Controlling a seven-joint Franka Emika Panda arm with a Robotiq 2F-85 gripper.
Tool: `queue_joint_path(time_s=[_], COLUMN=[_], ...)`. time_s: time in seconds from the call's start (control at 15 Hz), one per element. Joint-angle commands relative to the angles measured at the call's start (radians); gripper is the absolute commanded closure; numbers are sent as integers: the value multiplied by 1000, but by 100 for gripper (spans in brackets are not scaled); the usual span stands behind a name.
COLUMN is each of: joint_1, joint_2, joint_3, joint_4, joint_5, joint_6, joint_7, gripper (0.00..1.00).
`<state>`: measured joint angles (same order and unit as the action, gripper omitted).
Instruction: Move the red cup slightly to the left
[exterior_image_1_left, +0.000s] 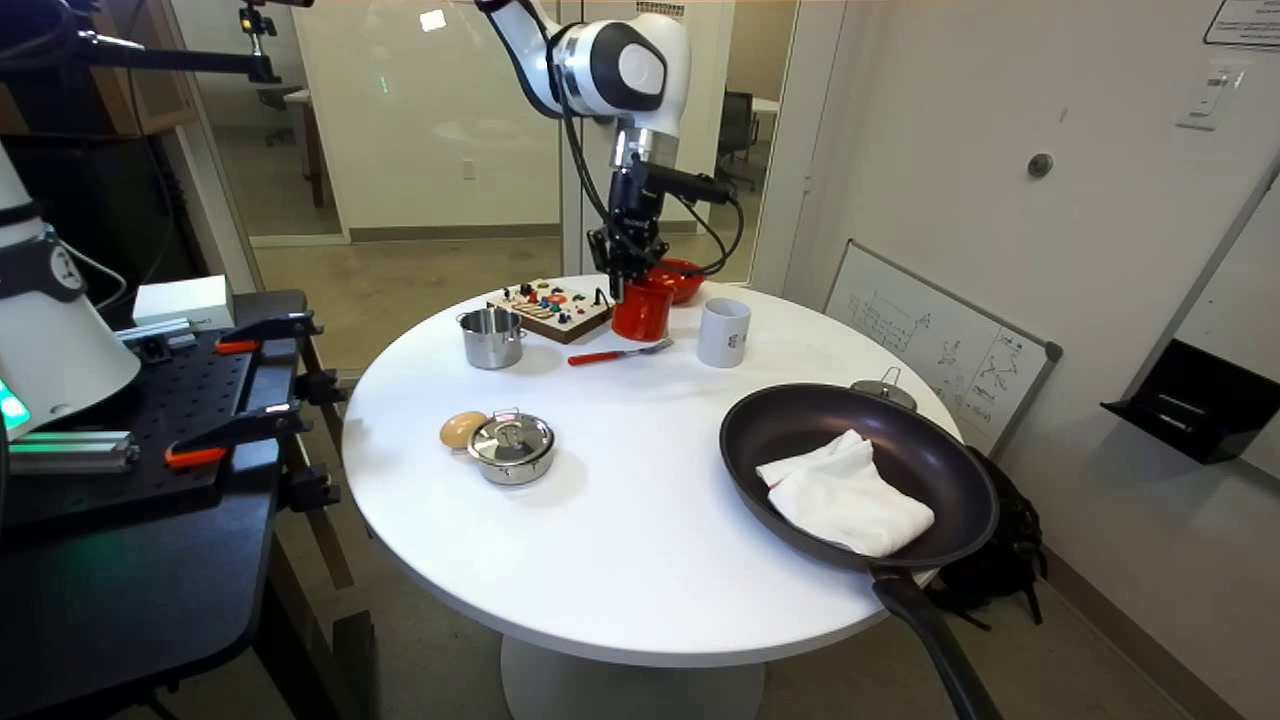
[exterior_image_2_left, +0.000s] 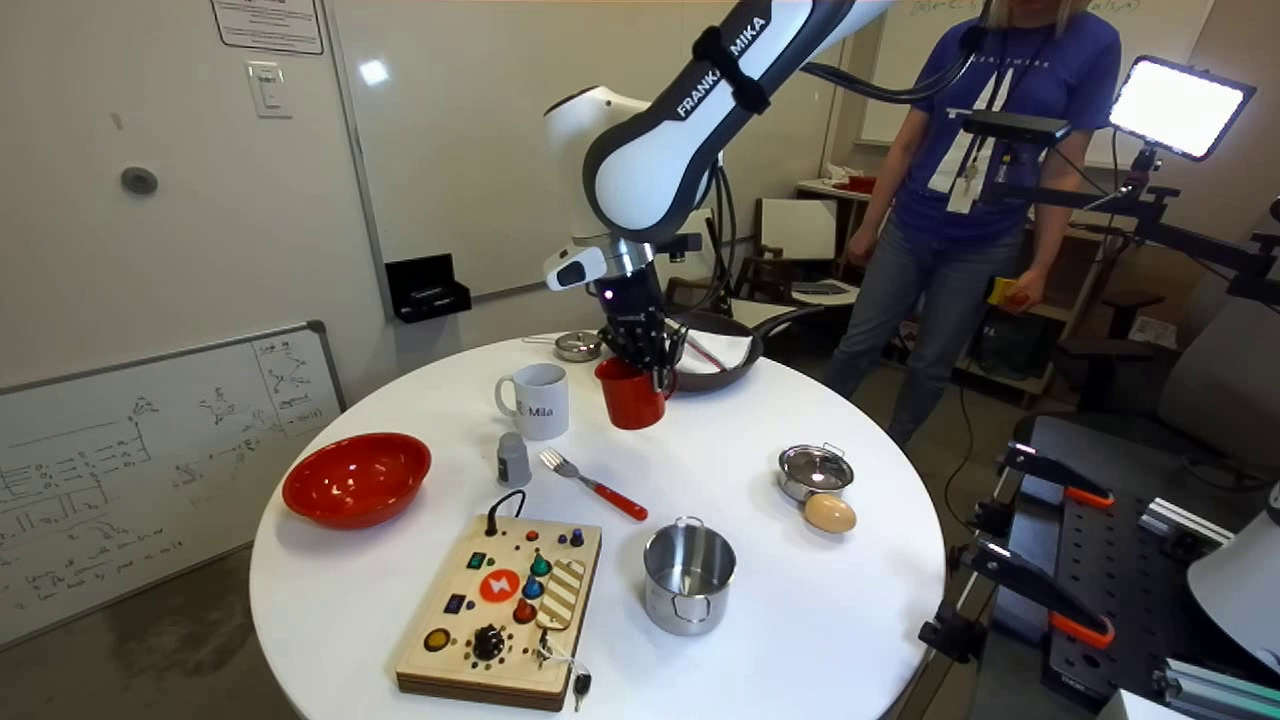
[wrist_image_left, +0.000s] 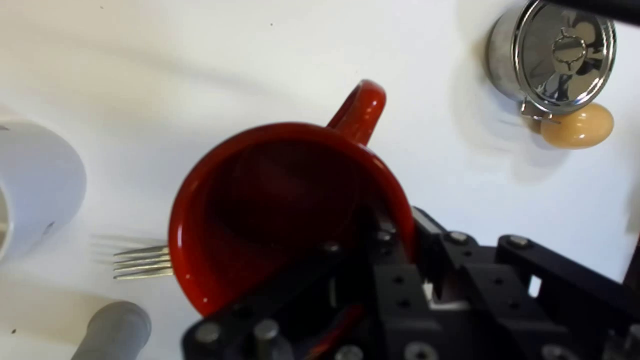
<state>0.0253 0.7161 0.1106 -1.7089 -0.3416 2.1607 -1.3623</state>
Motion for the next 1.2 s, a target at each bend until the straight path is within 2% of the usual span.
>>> queue_joint_path(time_s=[0.0, 0.93, 1.13], joint_1=[33, 120, 158], joint_2=[24, 37, 62], joint_3=[0, 18, 9], joint_4=[56, 80, 102], joint_5=[-11, -20, -47], joint_6=[-54, -89, -109], joint_7=[-15, 10, 31], gripper=[98, 98, 98])
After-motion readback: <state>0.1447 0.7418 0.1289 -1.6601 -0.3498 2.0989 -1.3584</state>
